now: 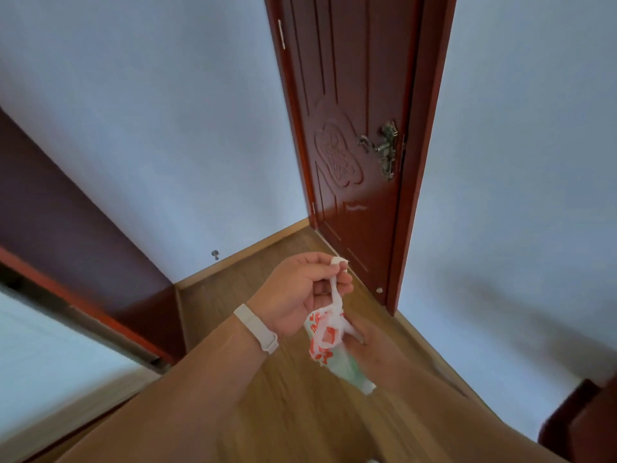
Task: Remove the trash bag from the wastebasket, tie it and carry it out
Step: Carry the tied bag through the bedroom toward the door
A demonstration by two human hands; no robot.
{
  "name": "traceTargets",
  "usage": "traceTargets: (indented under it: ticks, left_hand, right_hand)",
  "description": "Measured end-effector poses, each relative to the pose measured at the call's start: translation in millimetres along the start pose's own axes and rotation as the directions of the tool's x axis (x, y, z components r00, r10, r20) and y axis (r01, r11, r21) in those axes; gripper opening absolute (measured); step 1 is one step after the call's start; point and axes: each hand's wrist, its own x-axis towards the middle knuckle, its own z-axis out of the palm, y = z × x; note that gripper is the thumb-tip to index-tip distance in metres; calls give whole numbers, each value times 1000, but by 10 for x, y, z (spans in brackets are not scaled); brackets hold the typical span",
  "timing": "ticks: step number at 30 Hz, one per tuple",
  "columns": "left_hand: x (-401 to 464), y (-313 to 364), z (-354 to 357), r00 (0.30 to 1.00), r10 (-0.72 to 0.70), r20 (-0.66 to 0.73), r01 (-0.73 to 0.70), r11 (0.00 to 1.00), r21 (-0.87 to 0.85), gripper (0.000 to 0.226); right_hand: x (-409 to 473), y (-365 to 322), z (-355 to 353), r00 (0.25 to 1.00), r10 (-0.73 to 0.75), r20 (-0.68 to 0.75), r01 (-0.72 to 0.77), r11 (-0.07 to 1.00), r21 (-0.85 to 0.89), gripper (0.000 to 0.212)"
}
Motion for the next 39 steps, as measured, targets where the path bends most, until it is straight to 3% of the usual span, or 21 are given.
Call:
traceTargets:
  ticks: [3,8,15,21,24,28,30,32,39]
  left_hand:
    - [416,186,52,1000,-1,21,1,999,34,21]
    - [1155,415,60,992,-17,129,9,998,65,18]
    - [2369,94,60,936,-217,278,205,976,73,17]
    - [3292,-295,-36,827,-412,383,396,910,122,16]
    - [3689,-483,-85,778,-457,432,436,887,154,17]
    - [4189,-858,-83,738,-507,446,504,853,135,17]
    - [4431,-1104,-34,729,-525,439,522,841,140,16]
    - [4683,-1373,29,723,-534,439,524,837,157,17]
    - [5474,-2418,212,717,-561,414,517,826,224,17]
  right_hand:
    - [315,35,-267,996,49,-76,-47,999,19,28]
    - [748,-43,-620,978,121,-168,-113,992,58,26]
    - [1414,414,-723,910,328,-253,-285,939,191,27]
    - [1891,731,-667,747,534,-397,-484,845,227,16]
    - [2192,1056,-559,665,592,-455,-558,799,225,30]
    - [2633,1580,-390,483,702,-523,-627,694,353,45]
    - [2876,1907,-330,381,792,-477,-597,605,528,52]
    - [3115,2257,-287,338,853,-397,-506,521,688,54]
    - [3650,3522,7,370,888,-273,-425,423,801,52]
